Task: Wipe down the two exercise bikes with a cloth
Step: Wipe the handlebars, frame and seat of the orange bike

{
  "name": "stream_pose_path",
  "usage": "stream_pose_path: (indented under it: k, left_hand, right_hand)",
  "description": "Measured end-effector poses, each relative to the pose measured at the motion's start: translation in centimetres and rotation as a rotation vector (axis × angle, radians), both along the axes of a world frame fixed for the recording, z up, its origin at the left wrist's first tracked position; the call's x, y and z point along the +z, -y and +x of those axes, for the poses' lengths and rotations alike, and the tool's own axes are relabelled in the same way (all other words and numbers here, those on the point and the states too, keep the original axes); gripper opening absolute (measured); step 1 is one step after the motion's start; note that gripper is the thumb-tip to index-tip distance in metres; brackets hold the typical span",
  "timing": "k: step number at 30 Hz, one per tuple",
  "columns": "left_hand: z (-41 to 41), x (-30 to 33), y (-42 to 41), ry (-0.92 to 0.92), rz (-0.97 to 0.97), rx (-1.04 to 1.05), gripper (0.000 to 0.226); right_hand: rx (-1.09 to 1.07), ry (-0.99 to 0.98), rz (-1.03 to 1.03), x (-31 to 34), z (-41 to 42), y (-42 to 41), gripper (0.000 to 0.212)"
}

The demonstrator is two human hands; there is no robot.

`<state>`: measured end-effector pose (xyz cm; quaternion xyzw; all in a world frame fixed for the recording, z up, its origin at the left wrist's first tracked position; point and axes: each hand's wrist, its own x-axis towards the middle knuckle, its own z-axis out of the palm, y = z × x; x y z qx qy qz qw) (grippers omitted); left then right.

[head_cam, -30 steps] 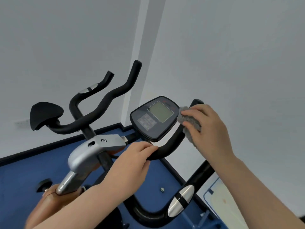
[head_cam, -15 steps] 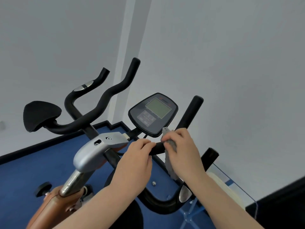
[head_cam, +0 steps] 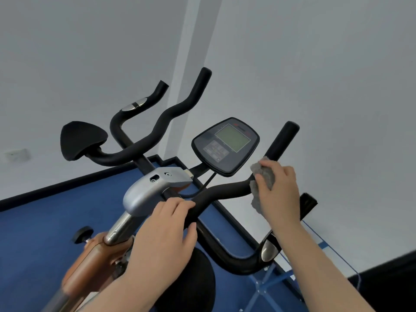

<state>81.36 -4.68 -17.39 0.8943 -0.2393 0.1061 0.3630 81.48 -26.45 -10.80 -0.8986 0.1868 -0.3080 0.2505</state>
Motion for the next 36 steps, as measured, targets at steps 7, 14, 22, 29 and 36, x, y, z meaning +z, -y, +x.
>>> stream_pose_path:
  k: [7, 14, 22, 29, 36]
  left_hand:
    - [-0.8, -1.7, -1.1, -0.099, -0.144, 0.023, 0.044]
    - [-1.2, -2.2, -1.1, -0.148, -0.246, 0.071, 0.037]
    - [-1.6, -2.6, -1.2, -0.157, -0.303, 0.098, 0.038]
    - [-1.6, -2.9, -1.3, -0.178, -0.291, 0.06, 0.072]
    - [-2.1, -3.1, -1.7, -0.195, -0.404, 0.072, 0.041]
  right_hand:
    - [0.296, -0.142, -0.201, -1.4, 0.5, -2.9, 0.023]
    - [0.407, -0.201, -0.369, -3.8, -0.6, -6.6, 0.037]
    - [0.35, -0.16, -0.352, -2.9, 0.0, -5.8, 0.033]
    - [0.337, -0.143, -0.361, -1.3, 1.5, -3.6, 0.035]
    - [0.626, -0.068, -0.481, -3.6, -0.5, -4.4, 0.044]
